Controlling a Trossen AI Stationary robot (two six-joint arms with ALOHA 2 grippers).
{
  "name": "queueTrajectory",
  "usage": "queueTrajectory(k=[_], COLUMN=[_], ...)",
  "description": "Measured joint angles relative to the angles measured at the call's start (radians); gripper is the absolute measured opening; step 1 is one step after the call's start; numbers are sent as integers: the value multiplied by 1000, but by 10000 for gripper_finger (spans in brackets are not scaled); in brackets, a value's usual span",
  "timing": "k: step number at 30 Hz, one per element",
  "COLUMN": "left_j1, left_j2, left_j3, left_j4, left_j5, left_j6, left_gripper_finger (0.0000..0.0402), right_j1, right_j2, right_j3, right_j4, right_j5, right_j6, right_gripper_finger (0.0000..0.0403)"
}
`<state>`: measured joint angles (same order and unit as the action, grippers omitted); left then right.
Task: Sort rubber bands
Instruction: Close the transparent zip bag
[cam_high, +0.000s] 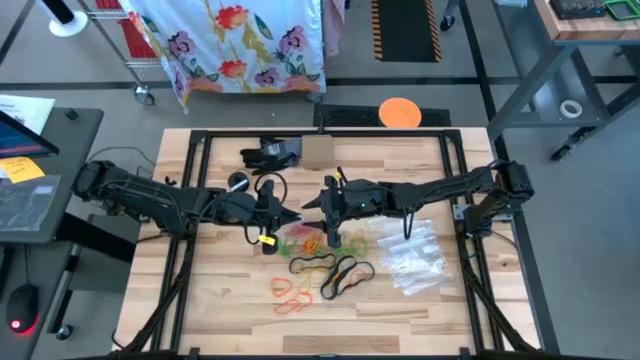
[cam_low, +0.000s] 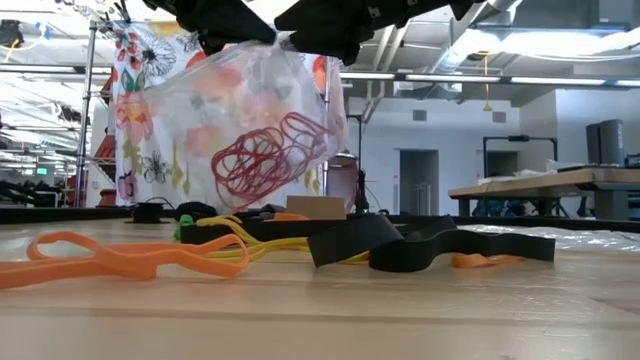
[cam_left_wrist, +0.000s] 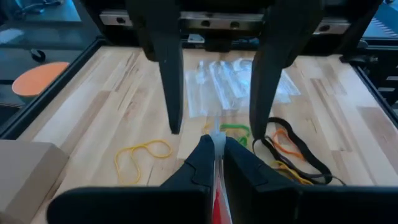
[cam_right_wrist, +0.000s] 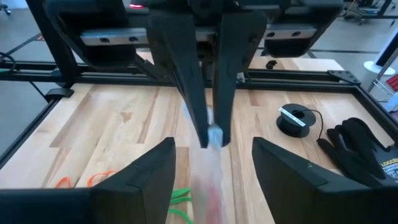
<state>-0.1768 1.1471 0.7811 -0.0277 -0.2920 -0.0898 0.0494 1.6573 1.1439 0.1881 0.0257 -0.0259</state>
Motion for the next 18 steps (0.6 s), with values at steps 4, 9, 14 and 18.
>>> queueTrajectory(k=[4, 9, 14, 18], left_j1=[0, 0, 0, 0], left_j2=[0, 0, 0, 0], left_j3=[0, 0, 0, 0], left_j4=[-1, -5, -5, -4], left_j5=[1, 1, 1, 1], left_j6=[0, -2, -3, -3], left_gripper_finger=[9, 9, 9, 9], right_j1=[0, 0, 0, 0], right_j2=[0, 0, 0, 0], right_j3=[0, 1, 1, 1], right_j4=[9, 9, 8, 9], right_j5=[1, 3, 3, 3], right_j6=[2, 1, -1, -1], right_gripper_finger=[193, 163, 120, 82])
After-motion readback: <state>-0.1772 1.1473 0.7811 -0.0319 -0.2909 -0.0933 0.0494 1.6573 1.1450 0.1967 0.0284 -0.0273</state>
